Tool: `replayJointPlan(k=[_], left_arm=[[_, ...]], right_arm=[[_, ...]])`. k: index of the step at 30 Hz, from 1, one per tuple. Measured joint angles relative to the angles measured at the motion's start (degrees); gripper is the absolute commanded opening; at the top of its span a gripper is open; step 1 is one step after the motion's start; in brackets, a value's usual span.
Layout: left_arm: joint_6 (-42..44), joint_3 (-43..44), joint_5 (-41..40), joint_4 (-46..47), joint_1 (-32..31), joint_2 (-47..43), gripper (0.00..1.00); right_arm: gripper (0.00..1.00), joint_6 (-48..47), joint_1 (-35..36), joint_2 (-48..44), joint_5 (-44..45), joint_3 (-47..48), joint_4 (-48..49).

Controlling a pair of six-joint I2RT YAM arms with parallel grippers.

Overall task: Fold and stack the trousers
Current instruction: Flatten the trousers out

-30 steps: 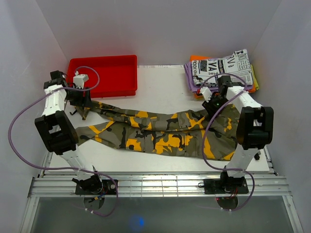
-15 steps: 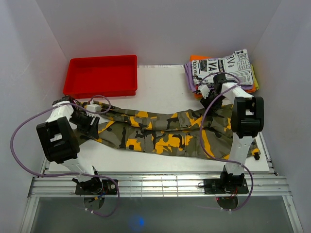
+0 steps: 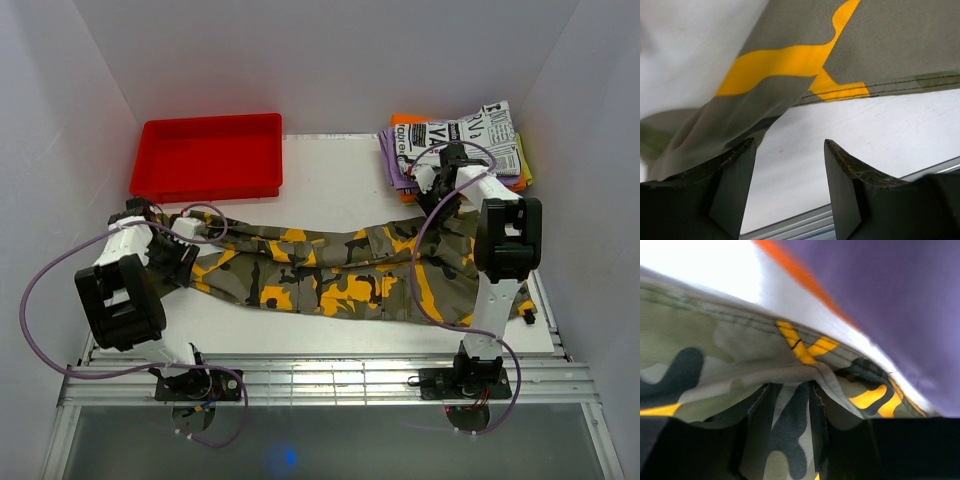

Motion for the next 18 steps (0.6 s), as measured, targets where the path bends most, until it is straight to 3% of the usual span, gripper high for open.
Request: replayJointPlan(k=[3,5,10,18], left_arm=[[1.9,2.8,-0.3,-2.4,0.1,-5.0,0.70],[3.4,3.7,-1.1,-2.9,0.3,-8.5,0.70],[9.5,-0.2,-6.0,-1.0,3.0,-13.8,0.70],[11.6,-3.6,-10.6,5.8,6.3,0.1,0.69]], right_arm=[[0.42,-0.4,0.0,-2.1,-2.3,0.0,-1.9],[0.51,-1.0,0.1,-5.3,-3.9,-0.1,-3.5],[0.55,-4.8,1.6,-17.3,-7.8,-1.3,-7.1],[0.47,-10.3,5.3,-24.9,-15.2,-8.7,-17.0]])
